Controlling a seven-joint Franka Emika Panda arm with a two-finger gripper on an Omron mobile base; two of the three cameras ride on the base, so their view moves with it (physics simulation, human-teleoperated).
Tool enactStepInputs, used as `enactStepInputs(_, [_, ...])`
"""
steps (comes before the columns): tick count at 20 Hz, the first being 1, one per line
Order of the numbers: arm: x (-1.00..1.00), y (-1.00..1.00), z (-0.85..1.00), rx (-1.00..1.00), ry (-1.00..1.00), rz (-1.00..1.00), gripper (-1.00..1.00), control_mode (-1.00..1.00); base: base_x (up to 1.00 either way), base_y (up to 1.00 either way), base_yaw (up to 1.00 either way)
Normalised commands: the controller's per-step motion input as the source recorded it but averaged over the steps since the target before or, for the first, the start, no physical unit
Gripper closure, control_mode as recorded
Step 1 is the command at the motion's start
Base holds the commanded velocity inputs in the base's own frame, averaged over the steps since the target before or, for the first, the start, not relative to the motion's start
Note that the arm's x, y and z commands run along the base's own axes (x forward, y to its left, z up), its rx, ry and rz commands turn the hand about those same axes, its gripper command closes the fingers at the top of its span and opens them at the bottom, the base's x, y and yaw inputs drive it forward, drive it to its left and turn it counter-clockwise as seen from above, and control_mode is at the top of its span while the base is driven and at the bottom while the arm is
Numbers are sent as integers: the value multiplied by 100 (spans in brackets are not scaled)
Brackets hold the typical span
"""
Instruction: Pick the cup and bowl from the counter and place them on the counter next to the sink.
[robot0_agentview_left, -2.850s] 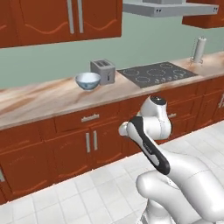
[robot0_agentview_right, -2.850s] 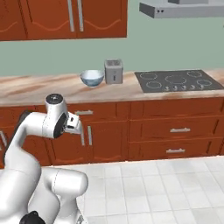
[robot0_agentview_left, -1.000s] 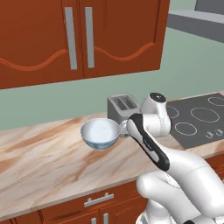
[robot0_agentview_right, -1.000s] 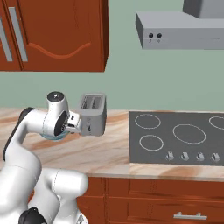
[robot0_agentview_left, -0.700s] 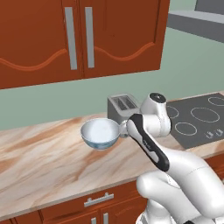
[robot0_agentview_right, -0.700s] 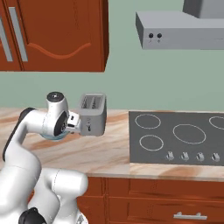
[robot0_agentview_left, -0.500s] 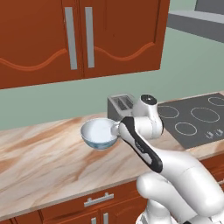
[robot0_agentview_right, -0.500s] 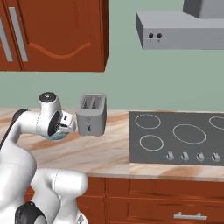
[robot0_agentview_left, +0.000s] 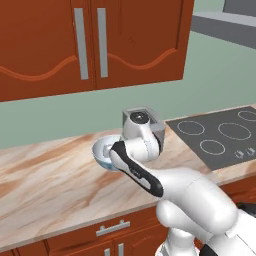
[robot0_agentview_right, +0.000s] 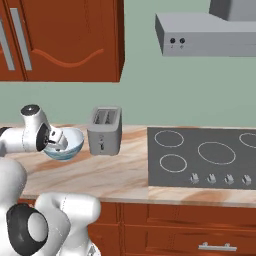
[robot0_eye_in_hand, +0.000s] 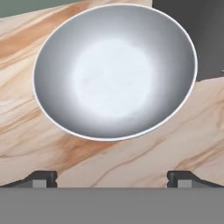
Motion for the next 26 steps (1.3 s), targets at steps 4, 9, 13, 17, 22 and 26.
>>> enactStepInputs(4, [70, 65, 0, -3, 19, 11, -100, -100, 0, 0, 0])
enactStepInputs(9, [42, 40, 0, -1, 20, 16, -100, -100, 0, 0, 0])
enactStepInputs(13, [29, 13, 0, -4, 6, 17, -100, -100, 0, 0, 0])
enactStepInputs(17, [0, 4, 0, -5, 0, 2, -100, -100, 0, 0, 0])
enactStepInputs(22, [0, 15, 0, -4, -5, 0, -100, -100, 0, 0, 0])
enactStepInputs(26, [0, 15, -1, -2, -6, 0, -100, -100, 0, 0, 0])
